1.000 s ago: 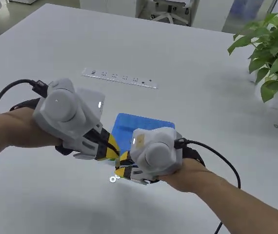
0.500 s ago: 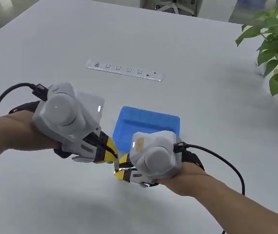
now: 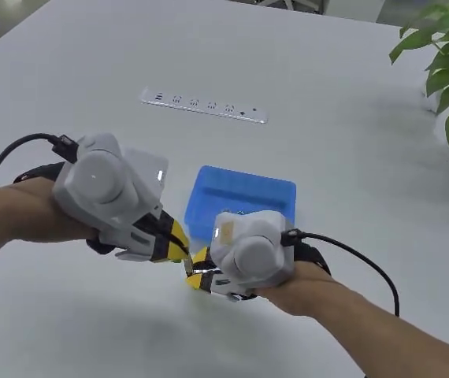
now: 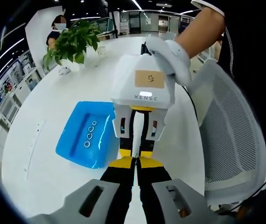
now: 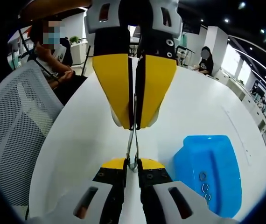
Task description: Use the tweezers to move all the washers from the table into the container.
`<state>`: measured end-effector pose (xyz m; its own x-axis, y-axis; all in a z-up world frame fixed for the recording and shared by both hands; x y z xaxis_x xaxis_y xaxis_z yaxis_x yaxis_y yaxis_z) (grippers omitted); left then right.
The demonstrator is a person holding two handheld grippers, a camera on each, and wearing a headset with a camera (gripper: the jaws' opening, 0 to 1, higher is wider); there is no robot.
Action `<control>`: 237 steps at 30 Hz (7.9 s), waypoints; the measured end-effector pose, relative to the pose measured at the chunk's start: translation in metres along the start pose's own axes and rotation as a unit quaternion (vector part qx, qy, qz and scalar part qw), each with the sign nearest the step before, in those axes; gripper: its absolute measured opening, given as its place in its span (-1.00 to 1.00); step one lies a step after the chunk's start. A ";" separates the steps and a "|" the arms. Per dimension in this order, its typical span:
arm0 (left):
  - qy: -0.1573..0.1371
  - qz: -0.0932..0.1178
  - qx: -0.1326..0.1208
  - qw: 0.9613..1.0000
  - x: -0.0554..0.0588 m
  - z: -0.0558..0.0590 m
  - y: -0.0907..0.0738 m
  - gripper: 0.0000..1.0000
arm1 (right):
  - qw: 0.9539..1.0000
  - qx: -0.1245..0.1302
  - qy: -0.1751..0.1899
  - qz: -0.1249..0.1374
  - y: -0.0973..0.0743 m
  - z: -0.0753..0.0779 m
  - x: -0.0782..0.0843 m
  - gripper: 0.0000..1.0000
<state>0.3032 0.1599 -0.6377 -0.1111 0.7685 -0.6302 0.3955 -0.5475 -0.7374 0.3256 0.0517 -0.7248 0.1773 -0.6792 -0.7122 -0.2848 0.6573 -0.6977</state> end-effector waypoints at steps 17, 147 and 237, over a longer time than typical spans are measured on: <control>-0.005 -0.002 0.001 1.000 0.004 -0.001 0.001 -0.88 | 1.000 -0.002 0.020 0.012 0.000 0.000 0.001 -0.81; 0.037 0.011 0.021 0.999 -0.028 -0.099 0.056 -0.88 | 0.998 -0.002 0.058 0.000 -0.048 0.096 0.029 -0.80; 0.050 0.017 -0.020 0.998 -0.040 -0.026 -0.012 -0.88 | 1.000 0.023 -0.004 -0.018 -0.050 0.016 -0.021 -0.77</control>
<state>0.3264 0.1444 -0.5969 -0.0056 0.7802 -0.6255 0.4338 -0.5617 -0.7045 0.3512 0.0387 -0.6764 0.1943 -0.6995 -0.6878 -0.2348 0.6476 -0.7249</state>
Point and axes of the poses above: the centre of the closed fingertips' face, and the gripper's own axes: y roughly forward along the fingers, z roughly to its right, x roughly out of its underside, the point moved 10 cm from there along -y, roughly backward along the fingers, and after that the axes turned 15 degrees about -x, right-handed, at the moved point
